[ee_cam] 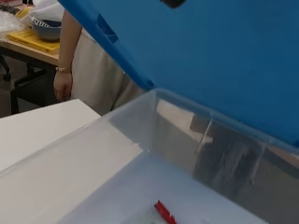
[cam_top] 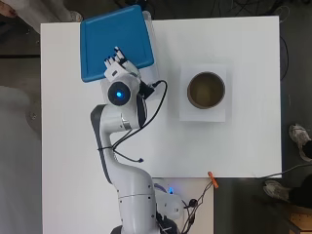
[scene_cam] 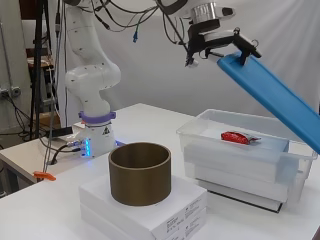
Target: Teleoperate dual arm-hand system to remove items from a box
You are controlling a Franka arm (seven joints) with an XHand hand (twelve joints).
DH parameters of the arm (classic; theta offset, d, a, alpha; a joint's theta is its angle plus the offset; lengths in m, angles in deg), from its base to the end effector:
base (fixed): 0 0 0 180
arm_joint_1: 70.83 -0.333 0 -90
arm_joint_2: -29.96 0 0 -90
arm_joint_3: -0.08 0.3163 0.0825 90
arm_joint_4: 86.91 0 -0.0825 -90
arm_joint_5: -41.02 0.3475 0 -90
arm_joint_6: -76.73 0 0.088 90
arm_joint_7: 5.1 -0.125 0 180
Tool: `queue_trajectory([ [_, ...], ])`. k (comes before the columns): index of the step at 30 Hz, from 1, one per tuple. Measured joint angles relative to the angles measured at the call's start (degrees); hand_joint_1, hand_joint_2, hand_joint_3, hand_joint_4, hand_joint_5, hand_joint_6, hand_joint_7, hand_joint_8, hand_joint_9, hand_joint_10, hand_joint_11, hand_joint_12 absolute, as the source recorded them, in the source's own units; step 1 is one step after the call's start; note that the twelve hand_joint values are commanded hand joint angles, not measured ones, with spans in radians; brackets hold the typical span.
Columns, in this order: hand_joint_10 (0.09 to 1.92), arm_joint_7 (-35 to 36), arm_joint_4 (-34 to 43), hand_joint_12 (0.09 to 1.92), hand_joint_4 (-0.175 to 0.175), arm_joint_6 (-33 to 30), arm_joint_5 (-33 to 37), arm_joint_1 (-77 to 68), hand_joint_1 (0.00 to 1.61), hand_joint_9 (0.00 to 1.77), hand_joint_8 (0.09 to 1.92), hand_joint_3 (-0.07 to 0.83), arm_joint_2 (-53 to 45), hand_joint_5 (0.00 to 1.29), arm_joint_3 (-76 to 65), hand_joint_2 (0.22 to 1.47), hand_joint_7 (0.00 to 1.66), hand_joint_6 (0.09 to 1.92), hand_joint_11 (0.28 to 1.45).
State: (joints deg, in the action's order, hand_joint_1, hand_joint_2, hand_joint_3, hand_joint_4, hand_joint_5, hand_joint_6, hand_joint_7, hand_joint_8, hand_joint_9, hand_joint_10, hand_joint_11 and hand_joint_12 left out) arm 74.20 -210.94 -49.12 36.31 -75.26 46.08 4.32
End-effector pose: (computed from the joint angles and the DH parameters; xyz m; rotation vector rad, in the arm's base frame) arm 0.4647 0.0696 0.5394 2.0270 2.0322 0.2892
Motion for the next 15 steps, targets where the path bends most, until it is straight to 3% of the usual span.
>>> queue_trajectory([
  [2, 1.11, 1.9, 7.2, 0.09, -0.155, 0.4, -0.1, -0.4, 1.34, 0.98, 1.3, 0.003, -4.9, 0.53, 1.1, 1.21, 0.77, 1.54, 0.86],
  [4, 1.16, 4.8, 13.1, 0.41, -0.15, 0.4, -0.2, -0.8, 1.33, 0.93, 1.38, -0.022, -10.0, 0.5, 2.6, 1.25, 0.73, 1.65, 0.77],
  [6, 1.05, 9.3, 16.3, 0.3, -0.156, 0.5, -0.6, -1.4, 1.34, 0.94, 1.29, -0.009, -13.8, 0.56, 4.1, 1.21, 0.79, 1.61, 0.7],
  [9, 0.98, 13.8, 18.9, 0.14, -0.133, 4.8, -5.8, -2.3, 1.33, 0.95, 1.33, 0.001, -16.6, 0.59, 6.3, 1.2, 0.8, 1.59, 0.76],
  [10, 0.96, 14.8, 19.3, 0.11, -0.145, 7.0, -9.1, -2.5, 1.34, 0.95, 1.3, -0.001, -16.9, 0.61, 6.9, 1.2, 0.81, 1.6, 0.76],
  [12, 0.93, 17.8, 18.6, 0.09, -0.167, 9.0, -13.6, -2.9, 1.34, 0.94, 1.25, 0.0, -16.6, 0.63, 8.0, 1.19, 0.83, 1.62, 0.75],
  [15, 0.94, 23.1, 13.4, 0.09, -0.144, 6.7, -12.2, -4.2, 1.33, 0.93, 1.37, 0.003, -13.3, 0.59, 9.5, 1.21, 0.8, 1.65, 0.81],
])
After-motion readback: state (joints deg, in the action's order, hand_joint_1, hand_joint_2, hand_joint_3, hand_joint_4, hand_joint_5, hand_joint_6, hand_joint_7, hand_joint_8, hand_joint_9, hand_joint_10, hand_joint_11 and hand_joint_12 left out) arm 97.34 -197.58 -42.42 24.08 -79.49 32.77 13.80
